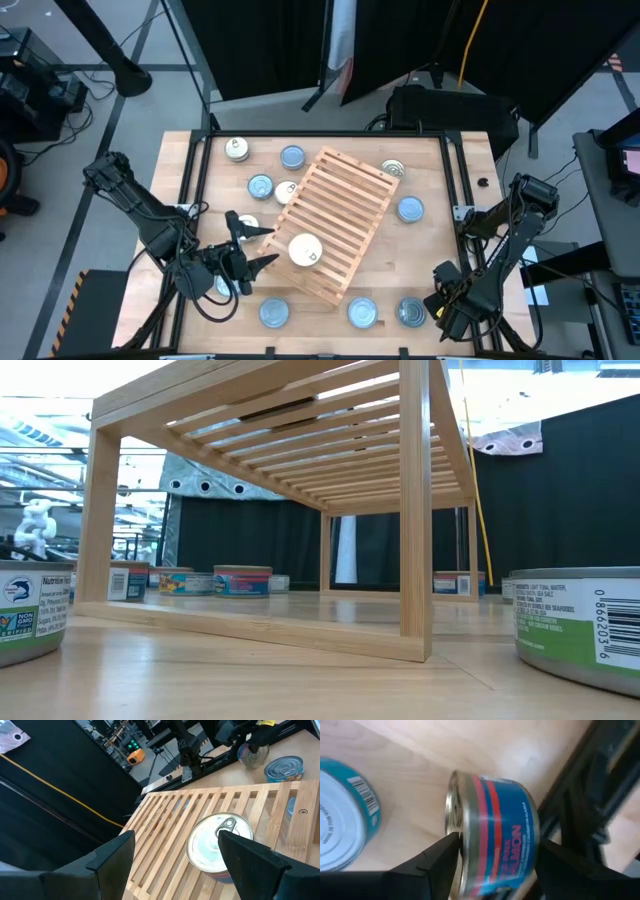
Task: Stack canned seafood by type on shelf
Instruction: Stack the blue-pink tuna can on top of the other blue-pink tuna can on the shelf
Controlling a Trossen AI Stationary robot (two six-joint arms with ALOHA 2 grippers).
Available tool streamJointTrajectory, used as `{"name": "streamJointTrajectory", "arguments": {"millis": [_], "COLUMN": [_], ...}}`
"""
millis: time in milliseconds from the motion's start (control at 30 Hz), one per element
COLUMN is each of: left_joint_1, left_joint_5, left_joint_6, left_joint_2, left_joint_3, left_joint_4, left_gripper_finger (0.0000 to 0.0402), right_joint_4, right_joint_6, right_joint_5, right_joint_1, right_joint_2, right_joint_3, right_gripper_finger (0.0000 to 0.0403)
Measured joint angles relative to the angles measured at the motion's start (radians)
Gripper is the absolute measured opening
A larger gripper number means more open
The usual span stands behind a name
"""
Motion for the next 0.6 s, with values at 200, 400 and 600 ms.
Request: {"name": "streamJointTrajectory", "arguments": {"millis": [200, 400, 600], "left_joint_1": [0.0, 0.0, 0.0], "left_joint_5": [0.0, 0.0, 0.0], "left_joint_6": [0.001, 0.002, 0.003], "left_joint_2": [0.0, 0.0, 0.0], "left_joint_3": [0.0, 0.0, 0.0], "left_joint_4": [0.0, 0.002, 0.006], "left_gripper_finger": [0.0293, 0.0293, 0.0293], "right_joint_4": [0.012, 0.012, -0.003], "right_joint_6": [-0.042, -0.091, -0.181], "right_joint_5": [0.003, 0.024, 0.07], "right_joint_1": [0.0, 0.0, -0.005], "right_joint_2": [-0.001, -0.003, 0.002], "right_joint_3": [-0.005, -0.003, 0.059], "right_gripper_finger": [0.0206, 0.0189, 0.0184]}}
